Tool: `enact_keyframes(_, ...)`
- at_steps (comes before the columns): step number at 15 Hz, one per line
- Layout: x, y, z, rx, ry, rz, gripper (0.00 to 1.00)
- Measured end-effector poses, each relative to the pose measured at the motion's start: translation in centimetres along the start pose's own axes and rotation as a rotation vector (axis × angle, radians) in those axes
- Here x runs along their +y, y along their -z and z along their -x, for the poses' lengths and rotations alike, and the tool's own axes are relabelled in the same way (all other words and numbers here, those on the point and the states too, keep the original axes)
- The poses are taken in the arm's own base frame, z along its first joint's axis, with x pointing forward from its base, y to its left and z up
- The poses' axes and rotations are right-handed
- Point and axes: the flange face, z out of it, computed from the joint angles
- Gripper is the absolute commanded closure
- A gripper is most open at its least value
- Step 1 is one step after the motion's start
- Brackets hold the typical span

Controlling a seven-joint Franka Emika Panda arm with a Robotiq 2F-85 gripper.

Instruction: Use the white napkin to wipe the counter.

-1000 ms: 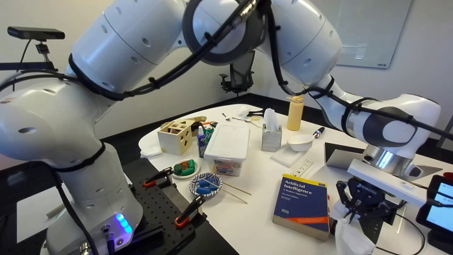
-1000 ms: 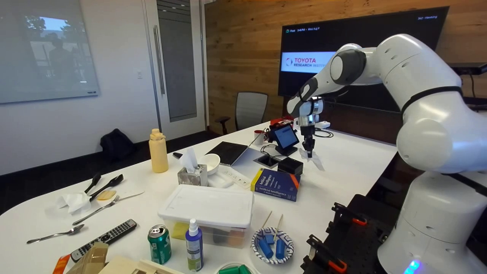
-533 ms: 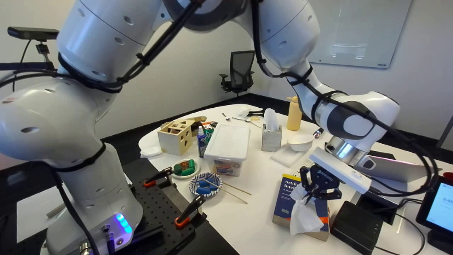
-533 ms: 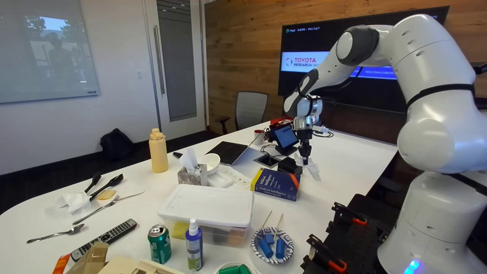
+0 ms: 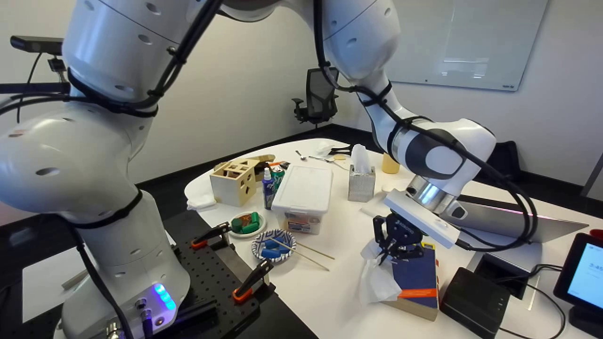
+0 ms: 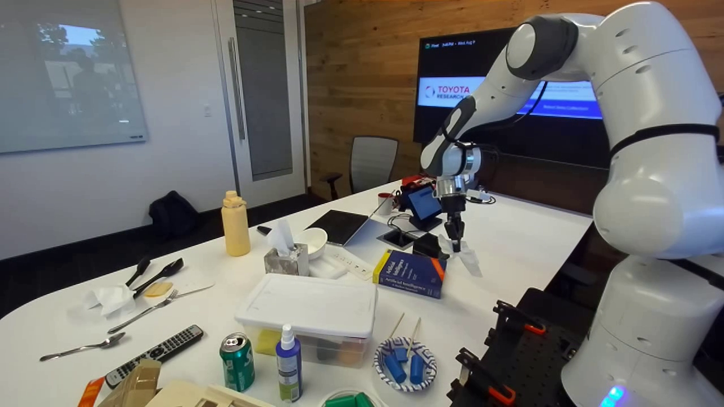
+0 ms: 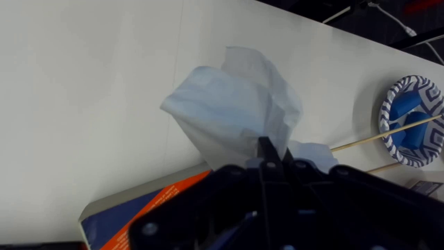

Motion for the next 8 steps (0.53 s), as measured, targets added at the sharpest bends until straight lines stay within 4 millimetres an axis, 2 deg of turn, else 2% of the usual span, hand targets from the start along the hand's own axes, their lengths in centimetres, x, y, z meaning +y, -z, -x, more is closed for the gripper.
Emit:
enact_keyframes(2, -0.2, -0.2, -0.2, 0.0, 0.007, 0.003, 0.99)
enact_keyframes(4, -1.5, -1.1, -1.2, 0.03, 0.038, 0.018, 0.99)
enact_keyframes(8, -7.1, -4.1, -4.4, 0.1, 0.121, 0.026, 0.99)
